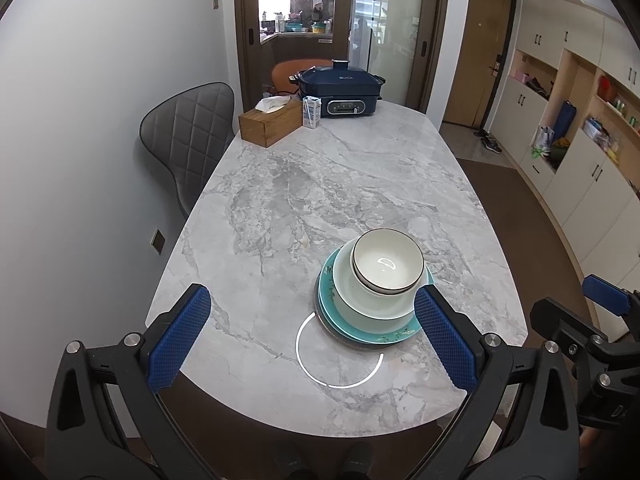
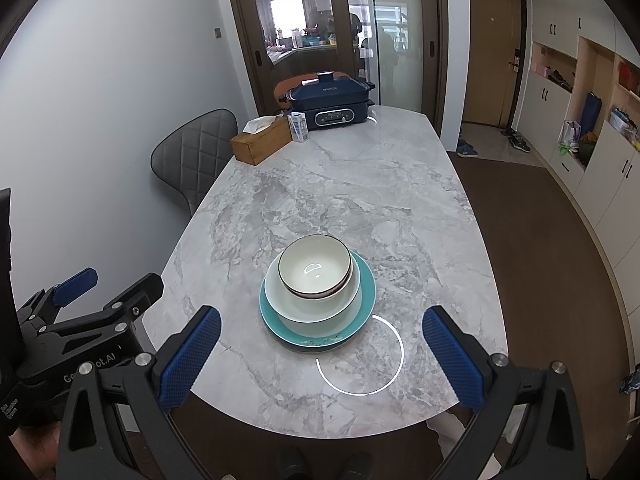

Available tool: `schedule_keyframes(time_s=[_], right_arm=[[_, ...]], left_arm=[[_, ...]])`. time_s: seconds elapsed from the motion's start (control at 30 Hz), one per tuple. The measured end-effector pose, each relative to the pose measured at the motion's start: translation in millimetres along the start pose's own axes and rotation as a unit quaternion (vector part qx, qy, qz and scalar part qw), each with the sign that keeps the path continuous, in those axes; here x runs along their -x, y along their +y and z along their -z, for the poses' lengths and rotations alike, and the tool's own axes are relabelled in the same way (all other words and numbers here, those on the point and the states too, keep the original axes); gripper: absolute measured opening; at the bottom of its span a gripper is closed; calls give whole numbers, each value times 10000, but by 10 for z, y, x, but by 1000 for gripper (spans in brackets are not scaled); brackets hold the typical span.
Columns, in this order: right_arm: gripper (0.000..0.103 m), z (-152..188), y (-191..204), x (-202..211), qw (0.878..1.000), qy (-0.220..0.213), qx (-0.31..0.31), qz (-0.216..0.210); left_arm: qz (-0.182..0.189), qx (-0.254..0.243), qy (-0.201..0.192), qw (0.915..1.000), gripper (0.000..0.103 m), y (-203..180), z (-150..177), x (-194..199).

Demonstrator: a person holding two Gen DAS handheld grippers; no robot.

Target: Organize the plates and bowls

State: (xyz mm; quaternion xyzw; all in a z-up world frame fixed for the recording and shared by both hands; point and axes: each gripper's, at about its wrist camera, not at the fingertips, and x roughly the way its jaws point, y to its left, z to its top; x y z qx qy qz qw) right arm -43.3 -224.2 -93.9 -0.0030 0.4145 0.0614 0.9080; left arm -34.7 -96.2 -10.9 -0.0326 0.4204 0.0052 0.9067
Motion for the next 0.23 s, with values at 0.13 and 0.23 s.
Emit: schedule_keyframes(time_s=[0.13,0.23], right_arm=[[103,4,3,2,10000,-7,-2,-3],[103,1,0,-1,10000,1,-3,-2]], left_arm=[[39,-22,-6,10000,103,-3,-2,-2],[82,-21,10,10000,103,-2,-6,-9]])
